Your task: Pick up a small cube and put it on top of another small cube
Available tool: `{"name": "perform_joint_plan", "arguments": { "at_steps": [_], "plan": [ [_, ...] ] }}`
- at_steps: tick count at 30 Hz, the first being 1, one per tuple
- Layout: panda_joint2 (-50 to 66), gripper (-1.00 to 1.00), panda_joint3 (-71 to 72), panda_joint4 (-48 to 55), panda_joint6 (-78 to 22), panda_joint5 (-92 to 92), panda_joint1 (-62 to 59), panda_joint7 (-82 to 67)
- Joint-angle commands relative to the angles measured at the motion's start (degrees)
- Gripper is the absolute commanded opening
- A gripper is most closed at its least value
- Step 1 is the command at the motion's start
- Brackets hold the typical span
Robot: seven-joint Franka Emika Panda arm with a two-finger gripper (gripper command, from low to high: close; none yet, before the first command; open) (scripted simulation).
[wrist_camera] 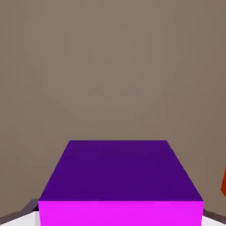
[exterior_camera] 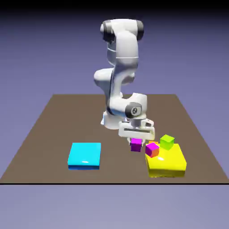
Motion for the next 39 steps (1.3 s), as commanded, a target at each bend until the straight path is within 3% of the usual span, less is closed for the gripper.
{"name": "perform_joint_plan", "arguments": {
  "at_steps": [1,13,30,39],
  "plan": [
    [-1.08,-1.00,-0.67,-0.83,0.04,2.34,0.51,-2.53],
    [-13.99,-1.00,-8.65,-10.70,0.04,30.00,6.70,-32.38],
    [-22.09,-1.00,-1.17,-8.84,-10.81,72.33,22.51,-57.19],
    [-11.43,-1.00,-7.80,-4.27,-4.68,55.25,25.85,-42.33]
  ]
}}
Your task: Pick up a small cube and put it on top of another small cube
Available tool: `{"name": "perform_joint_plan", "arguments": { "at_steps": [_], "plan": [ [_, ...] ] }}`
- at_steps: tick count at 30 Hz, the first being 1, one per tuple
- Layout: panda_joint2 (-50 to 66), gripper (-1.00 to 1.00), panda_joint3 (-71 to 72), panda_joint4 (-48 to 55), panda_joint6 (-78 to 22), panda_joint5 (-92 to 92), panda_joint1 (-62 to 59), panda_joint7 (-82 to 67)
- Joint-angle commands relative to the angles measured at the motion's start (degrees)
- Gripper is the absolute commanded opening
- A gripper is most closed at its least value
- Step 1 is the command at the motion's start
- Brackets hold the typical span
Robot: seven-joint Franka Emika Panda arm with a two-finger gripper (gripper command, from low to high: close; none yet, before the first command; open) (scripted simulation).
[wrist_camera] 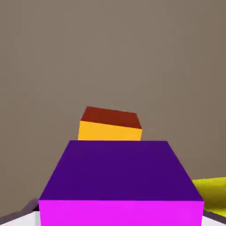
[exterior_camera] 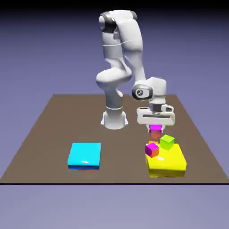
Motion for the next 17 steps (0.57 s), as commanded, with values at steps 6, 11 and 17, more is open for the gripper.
{"name": "perform_joint_plan", "arguments": {
  "at_steps": [6,11,17],
  "plan": [
    [8.19,-1.00,-5.12,3.48,4.80,-13.30,2.50,11.49],
    [3.60,1.00,-2.26,1.53,2.14,-5.83,1.12,5.04],
    [-5.60,1.00,3.48,-2.38,-3.19,9.11,-1.63,-7.87]
  ]
}}
